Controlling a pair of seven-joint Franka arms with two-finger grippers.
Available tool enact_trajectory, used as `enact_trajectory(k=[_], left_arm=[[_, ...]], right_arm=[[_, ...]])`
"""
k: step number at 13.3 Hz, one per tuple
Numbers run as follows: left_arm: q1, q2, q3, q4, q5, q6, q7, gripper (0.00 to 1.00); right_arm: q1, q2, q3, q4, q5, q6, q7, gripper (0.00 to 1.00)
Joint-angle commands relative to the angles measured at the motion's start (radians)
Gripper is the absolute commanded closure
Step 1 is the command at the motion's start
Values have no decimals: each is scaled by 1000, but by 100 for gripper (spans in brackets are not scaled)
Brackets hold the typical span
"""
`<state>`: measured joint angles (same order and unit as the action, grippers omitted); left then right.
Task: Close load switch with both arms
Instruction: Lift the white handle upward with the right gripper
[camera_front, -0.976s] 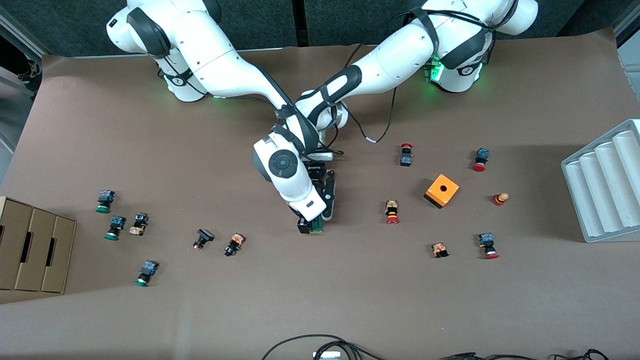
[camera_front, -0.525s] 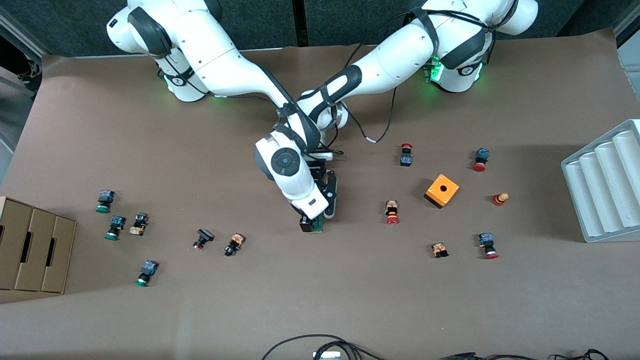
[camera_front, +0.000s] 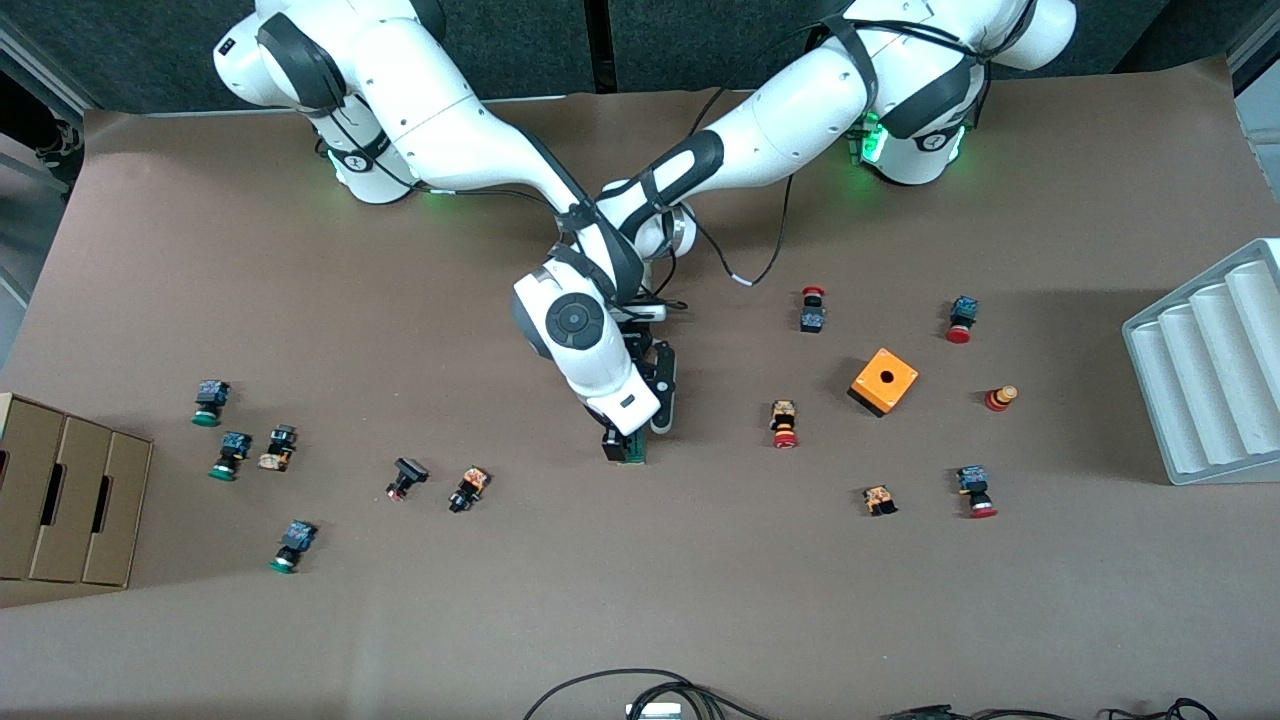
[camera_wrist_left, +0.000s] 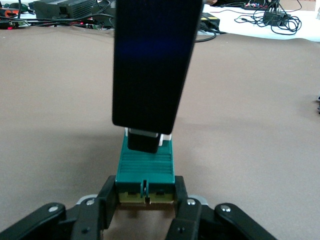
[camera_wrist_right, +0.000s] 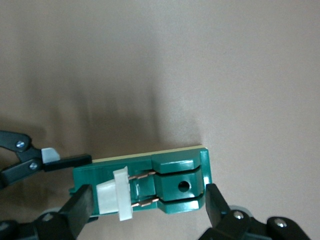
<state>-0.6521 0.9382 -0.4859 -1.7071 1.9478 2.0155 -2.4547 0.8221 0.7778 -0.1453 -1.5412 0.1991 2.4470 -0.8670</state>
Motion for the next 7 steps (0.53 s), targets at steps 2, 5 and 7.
enact_trajectory(k=[2, 5, 7], left_arm=[[-8, 8, 23, 20, 17, -9, -9, 51], [-8, 8, 23, 20, 17, -9, -9, 51], [-8, 8, 23, 20, 17, -9, -9, 51]], right_arm=[[12, -11, -11, -20, 20, 12, 2, 0], [12, -12, -11, -25, 20, 12, 2, 0], [11, -12, -13, -25, 20, 14, 0, 0]])
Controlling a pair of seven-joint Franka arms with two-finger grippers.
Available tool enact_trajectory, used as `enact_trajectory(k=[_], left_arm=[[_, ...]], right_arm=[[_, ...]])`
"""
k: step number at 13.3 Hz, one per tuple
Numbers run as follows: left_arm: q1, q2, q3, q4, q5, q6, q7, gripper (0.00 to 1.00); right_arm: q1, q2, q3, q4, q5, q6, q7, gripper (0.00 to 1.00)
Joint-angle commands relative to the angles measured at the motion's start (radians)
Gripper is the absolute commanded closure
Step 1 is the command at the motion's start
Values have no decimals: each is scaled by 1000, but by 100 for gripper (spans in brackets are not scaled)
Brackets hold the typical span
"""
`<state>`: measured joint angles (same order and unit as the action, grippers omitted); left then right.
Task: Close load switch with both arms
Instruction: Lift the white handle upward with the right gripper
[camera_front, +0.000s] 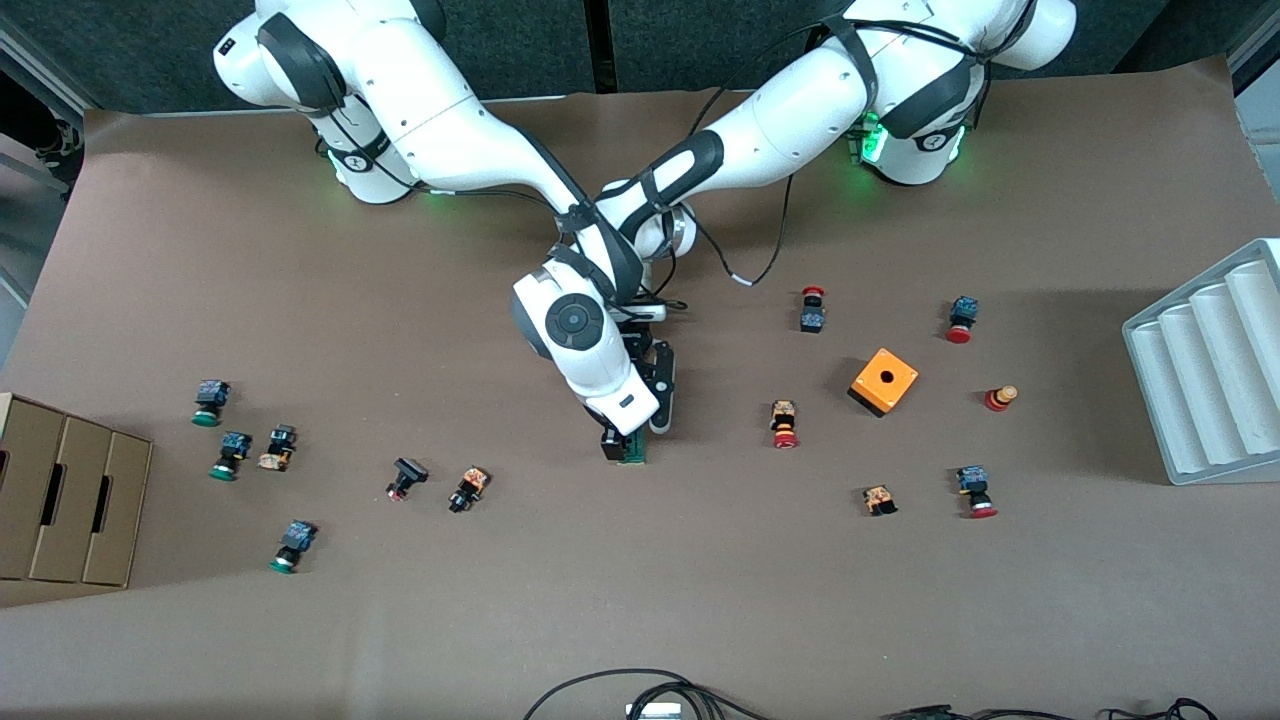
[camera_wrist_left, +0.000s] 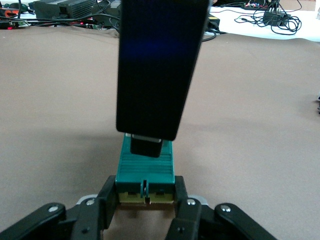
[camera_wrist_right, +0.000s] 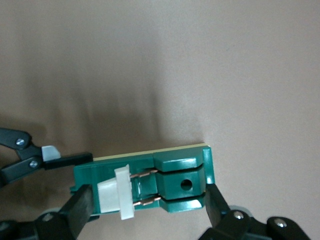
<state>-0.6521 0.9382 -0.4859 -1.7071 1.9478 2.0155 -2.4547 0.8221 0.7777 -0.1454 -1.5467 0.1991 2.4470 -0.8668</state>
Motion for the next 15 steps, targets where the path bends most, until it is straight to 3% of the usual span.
enact_trajectory(k=[1, 15], left_arm=[[-8, 8, 23, 20, 17, -9, -9, 51], [-8, 8, 24, 23, 19, -6, -6, 51]], right_arm=[[11, -11, -11, -20, 20, 14, 0, 0], [22, -5, -13, -10, 19, 26, -8, 1]])
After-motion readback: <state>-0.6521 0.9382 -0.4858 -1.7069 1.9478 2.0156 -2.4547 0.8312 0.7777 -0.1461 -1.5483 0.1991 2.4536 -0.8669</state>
